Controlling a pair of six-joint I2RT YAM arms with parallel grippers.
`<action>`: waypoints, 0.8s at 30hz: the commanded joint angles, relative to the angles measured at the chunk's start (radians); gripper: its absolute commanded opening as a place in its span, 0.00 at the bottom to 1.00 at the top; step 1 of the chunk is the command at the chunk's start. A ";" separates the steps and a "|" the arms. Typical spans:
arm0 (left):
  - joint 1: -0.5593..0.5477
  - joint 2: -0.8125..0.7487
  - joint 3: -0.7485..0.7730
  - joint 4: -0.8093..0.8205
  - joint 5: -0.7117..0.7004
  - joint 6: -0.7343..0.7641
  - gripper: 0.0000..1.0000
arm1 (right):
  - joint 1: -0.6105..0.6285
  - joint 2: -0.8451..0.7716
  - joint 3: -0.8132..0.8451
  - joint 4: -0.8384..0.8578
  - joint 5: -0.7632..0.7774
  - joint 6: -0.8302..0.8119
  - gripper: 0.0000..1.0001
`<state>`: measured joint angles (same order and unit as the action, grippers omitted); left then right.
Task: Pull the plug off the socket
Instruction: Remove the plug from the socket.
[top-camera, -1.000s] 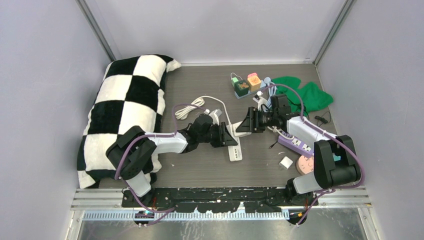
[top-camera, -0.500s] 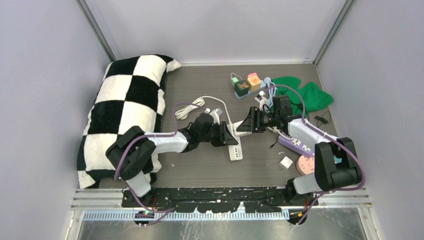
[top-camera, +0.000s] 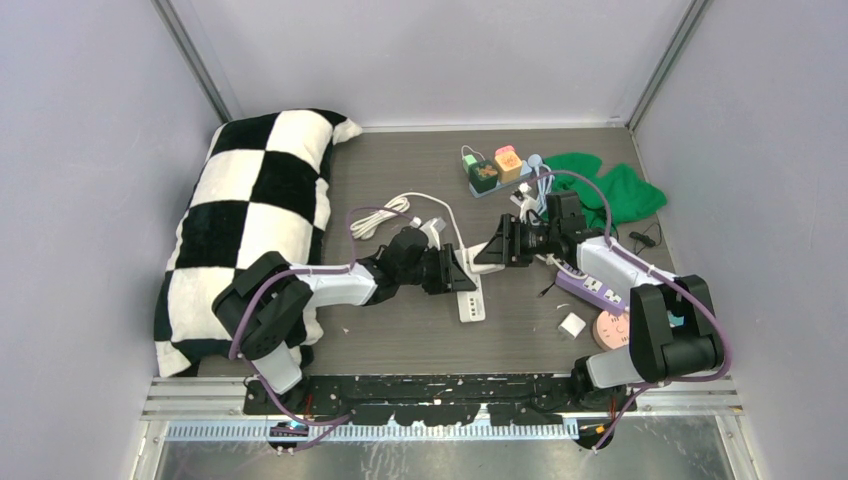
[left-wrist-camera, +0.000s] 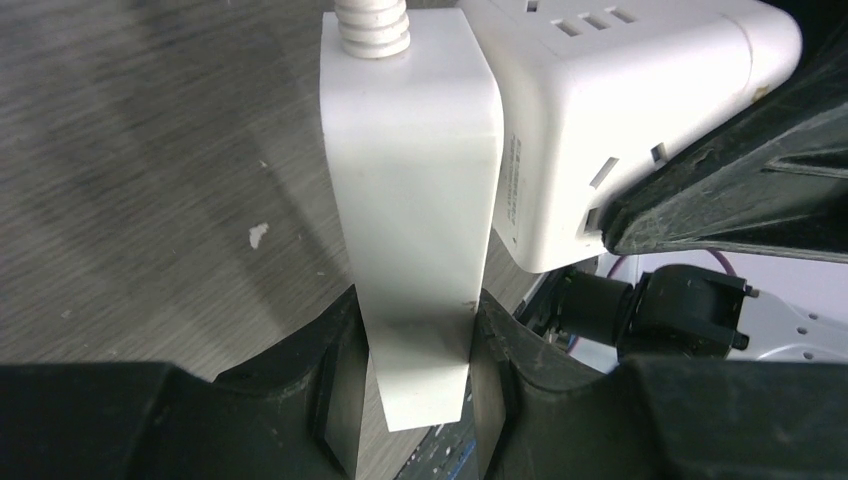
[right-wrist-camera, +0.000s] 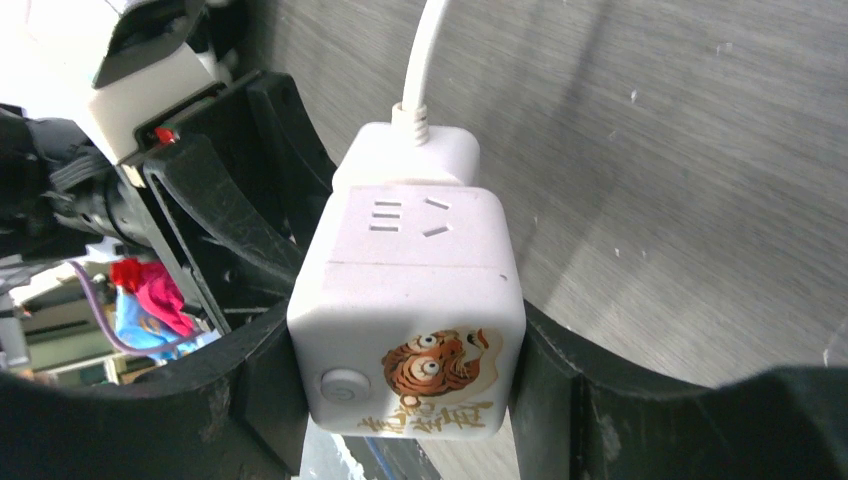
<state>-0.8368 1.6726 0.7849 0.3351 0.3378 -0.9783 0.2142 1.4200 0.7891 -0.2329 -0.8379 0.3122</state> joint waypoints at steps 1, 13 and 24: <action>-0.004 0.004 0.013 0.006 0.006 0.022 0.00 | 0.010 -0.063 -0.040 0.375 -0.404 0.228 0.01; -0.004 0.009 -0.006 0.045 0.017 0.004 0.00 | -0.022 -0.061 -0.019 0.221 -0.316 0.094 0.01; -0.004 0.014 -0.010 0.058 0.024 0.000 0.00 | -0.046 -0.099 -0.003 0.027 -0.151 -0.061 0.01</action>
<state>-0.8391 1.6794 0.7830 0.3676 0.3607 -0.9691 0.1738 1.3781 0.7273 -0.1913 -0.8948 0.2695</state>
